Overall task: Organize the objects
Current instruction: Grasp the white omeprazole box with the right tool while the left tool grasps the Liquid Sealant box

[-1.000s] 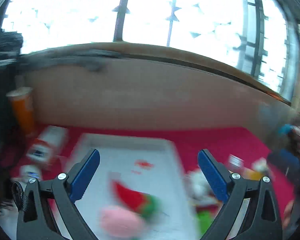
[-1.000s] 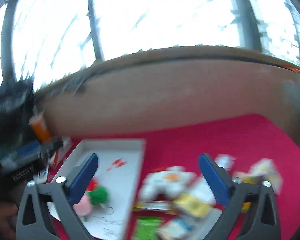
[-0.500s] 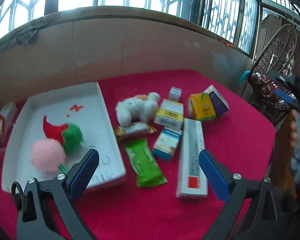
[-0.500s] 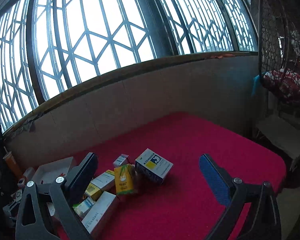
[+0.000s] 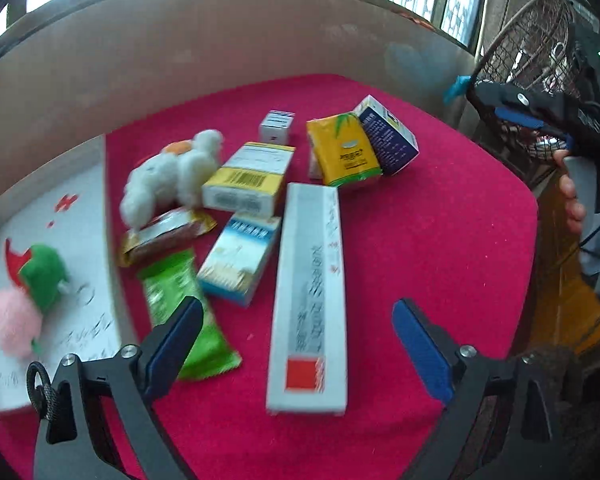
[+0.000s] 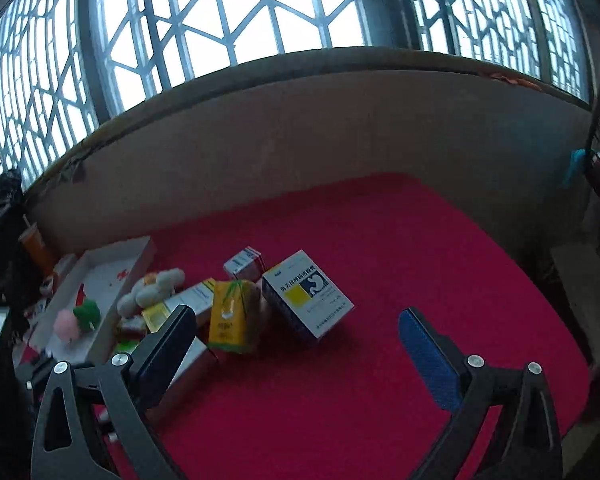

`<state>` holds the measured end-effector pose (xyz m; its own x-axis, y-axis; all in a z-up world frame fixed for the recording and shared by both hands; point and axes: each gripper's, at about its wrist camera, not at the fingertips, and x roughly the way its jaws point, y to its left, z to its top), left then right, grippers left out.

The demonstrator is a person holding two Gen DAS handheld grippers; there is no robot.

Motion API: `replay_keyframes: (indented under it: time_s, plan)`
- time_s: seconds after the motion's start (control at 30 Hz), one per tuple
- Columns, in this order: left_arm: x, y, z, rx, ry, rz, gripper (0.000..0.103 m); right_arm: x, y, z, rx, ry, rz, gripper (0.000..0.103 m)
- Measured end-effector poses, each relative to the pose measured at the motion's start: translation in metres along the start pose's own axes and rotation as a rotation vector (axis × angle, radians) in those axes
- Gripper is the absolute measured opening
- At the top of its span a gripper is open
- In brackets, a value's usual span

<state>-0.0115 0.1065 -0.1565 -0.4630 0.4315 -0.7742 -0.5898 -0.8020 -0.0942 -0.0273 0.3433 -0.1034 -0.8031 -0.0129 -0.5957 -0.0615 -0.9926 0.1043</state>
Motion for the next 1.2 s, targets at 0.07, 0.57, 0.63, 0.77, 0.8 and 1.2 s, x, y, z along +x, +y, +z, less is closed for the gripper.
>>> replay_keyframes:
  time_s: [0.07, 0.57, 0.63, 0.77, 0.8, 1.2]
  plan:
    - [0.012, -0.003, 0.002, -0.02, 0.023, -0.027, 0.081, 0.006, -0.004, -0.005, -0.058, 0.03, -0.001, 0.103]
    - [0.037, -0.002, -0.016, -0.097, 0.128, -0.012, 0.073, 0.136, 0.004, 0.0, -0.283, 0.21, 0.078, 0.099]
    - [0.04, -0.004, -0.011, -0.08, 0.134, -0.003, 0.073, 0.15, 0.001, 0.0, -0.274, 0.231, 0.094, 0.097]
    - [0.047, -0.009, -0.008, -0.057, 0.139, 0.011, 0.072, 0.162, -0.002, -0.005, -0.245, 0.258, 0.147, 0.071]
    - [0.048, -0.011, -0.007, -0.049, 0.139, 0.018, 0.072, 0.16, -0.002, -0.007, -0.244, 0.245, 0.145, 0.066]
    - [0.053, -0.012, 0.001, 0.0, 0.094, 0.019, 0.042, 0.063, -0.018, -0.03, -0.034, 0.061, 0.11, 0.056]
